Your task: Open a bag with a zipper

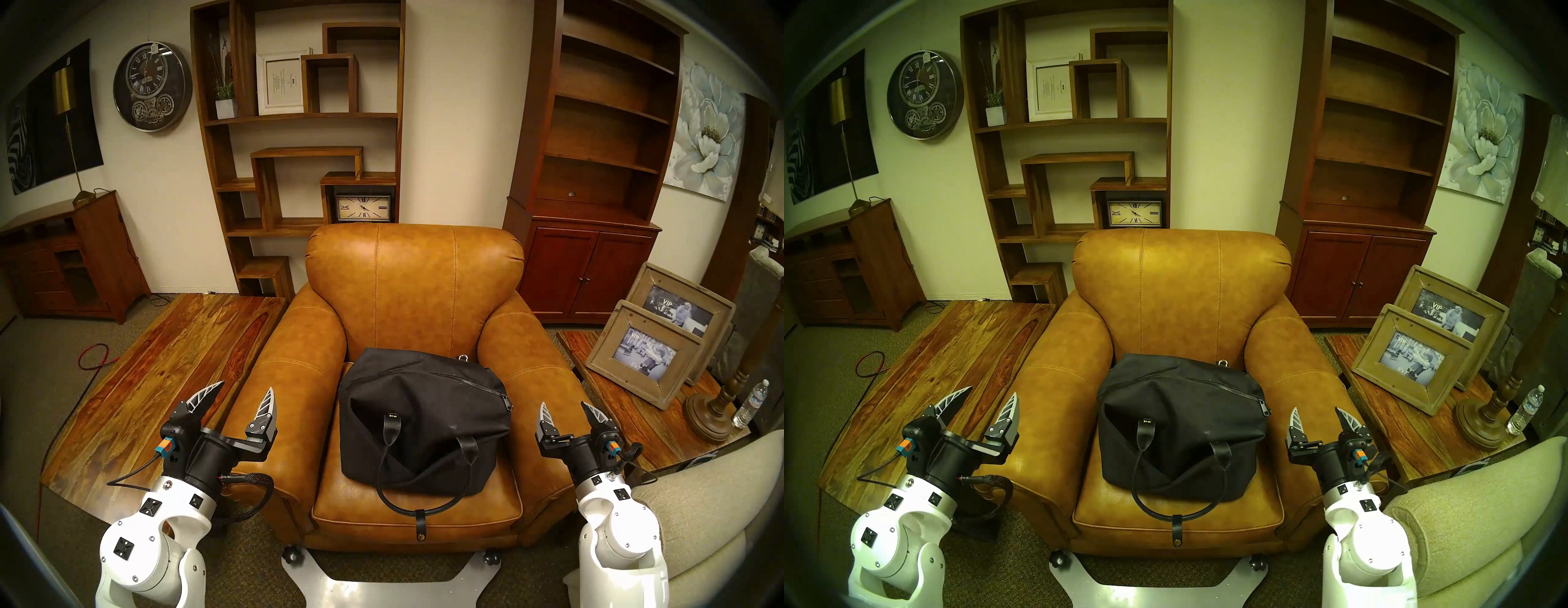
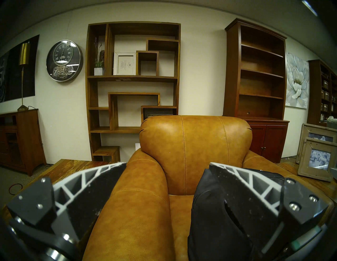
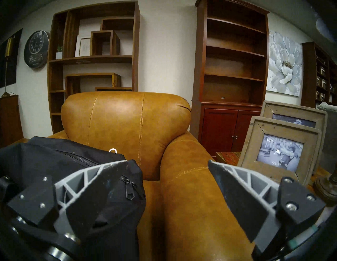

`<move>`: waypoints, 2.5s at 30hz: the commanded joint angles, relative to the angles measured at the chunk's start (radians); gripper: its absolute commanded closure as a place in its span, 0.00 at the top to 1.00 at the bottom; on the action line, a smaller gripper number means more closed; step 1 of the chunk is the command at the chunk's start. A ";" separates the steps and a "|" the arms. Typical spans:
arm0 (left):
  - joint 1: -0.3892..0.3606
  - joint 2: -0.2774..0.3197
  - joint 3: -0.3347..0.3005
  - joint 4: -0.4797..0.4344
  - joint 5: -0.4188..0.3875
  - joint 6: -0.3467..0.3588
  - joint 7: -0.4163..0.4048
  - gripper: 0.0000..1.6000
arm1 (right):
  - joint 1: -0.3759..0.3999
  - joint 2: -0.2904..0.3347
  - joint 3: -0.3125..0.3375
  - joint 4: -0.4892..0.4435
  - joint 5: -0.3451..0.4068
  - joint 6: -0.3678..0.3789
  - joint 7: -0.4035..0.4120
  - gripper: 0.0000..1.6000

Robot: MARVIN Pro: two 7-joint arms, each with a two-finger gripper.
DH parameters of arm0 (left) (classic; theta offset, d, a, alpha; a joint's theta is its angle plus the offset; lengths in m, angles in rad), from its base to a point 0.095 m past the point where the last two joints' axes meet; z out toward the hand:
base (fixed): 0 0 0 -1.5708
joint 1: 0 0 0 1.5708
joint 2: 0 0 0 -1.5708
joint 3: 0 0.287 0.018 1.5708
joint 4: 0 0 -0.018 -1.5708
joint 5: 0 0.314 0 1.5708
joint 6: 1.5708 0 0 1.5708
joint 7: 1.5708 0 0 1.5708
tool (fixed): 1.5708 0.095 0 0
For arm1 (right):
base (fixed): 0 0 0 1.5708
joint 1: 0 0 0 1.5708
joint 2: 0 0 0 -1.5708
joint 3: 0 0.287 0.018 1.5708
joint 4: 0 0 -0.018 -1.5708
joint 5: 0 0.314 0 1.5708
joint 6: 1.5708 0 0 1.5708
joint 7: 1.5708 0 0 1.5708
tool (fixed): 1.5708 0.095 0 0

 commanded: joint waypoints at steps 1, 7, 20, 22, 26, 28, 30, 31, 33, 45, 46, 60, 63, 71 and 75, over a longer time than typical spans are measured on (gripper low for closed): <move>-0.002 0.001 0.001 -0.017 0.001 -0.003 -0.002 1.00 | 0.094 0.094 0.018 0.023 0.068 0.044 0.094 1.00; -0.002 0.001 0.001 -0.017 0.001 -0.003 -0.002 1.00 | 0.166 0.177 0.012 0.128 0.099 0.094 0.217 1.00; -0.001 0.001 0.001 -0.018 0.001 -0.003 -0.002 1.00 | 0.254 0.239 -0.053 0.250 0.064 0.072 0.346 1.00; -0.001 0.001 0.001 -0.018 0.001 -0.003 -0.002 1.00 | 0.249 0.234 -0.051 0.240 0.065 0.062 0.345 1.00; -0.001 0.001 0.001 -0.019 0.001 -0.003 -0.001 1.00 | 0.250 0.235 -0.053 0.243 0.066 0.056 0.349 1.00; -0.001 0.001 0.001 -0.019 0.001 -0.003 -0.001 1.00 | 0.251 0.236 -0.053 0.244 0.066 0.052 0.351 1.00; -0.001 0.001 0.001 -0.019 0.001 -0.003 -0.001 1.00 | 0.251 0.236 -0.053 0.245 0.065 0.050 0.352 1.00; -0.001 0.001 0.001 -0.019 0.001 -0.003 -0.001 1.00 | 0.251 0.236 -0.053 0.245 0.065 0.049 0.352 1.00; -0.001 0.001 0.001 -0.019 0.001 -0.003 -0.001 1.00 | 0.251 0.235 -0.053 0.245 0.065 0.048 0.353 1.00; -0.001 0.001 0.001 -0.019 0.001 -0.003 -0.001 1.00 | 0.296 0.200 -0.123 0.307 -0.005 0.046 0.293 1.00; -0.001 0.001 0.001 -0.019 0.001 -0.003 -0.001 1.00 | 0.296 0.200 -0.123 0.307 -0.005 0.046 0.293 1.00; -0.001 0.001 0.001 -0.020 0.001 -0.002 -0.001 1.00 | 0.226 0.139 -0.087 0.291 0.025 0.057 0.250 1.00; 0.000 0.001 0.001 -0.020 0.001 -0.002 -0.001 1.00 | 0.220 0.136 -0.079 0.295 0.034 0.071 0.249 1.00; 0.000 0.001 0.001 -0.020 0.001 -0.002 -0.001 1.00 | 0.240 0.134 -0.083 0.335 0.044 0.042 0.263 1.00; -0.001 0.001 0.001 -0.019 0.001 -0.003 -0.001 1.00 | 0.271 0.140 -0.091 0.364 0.042 0.042 0.273 1.00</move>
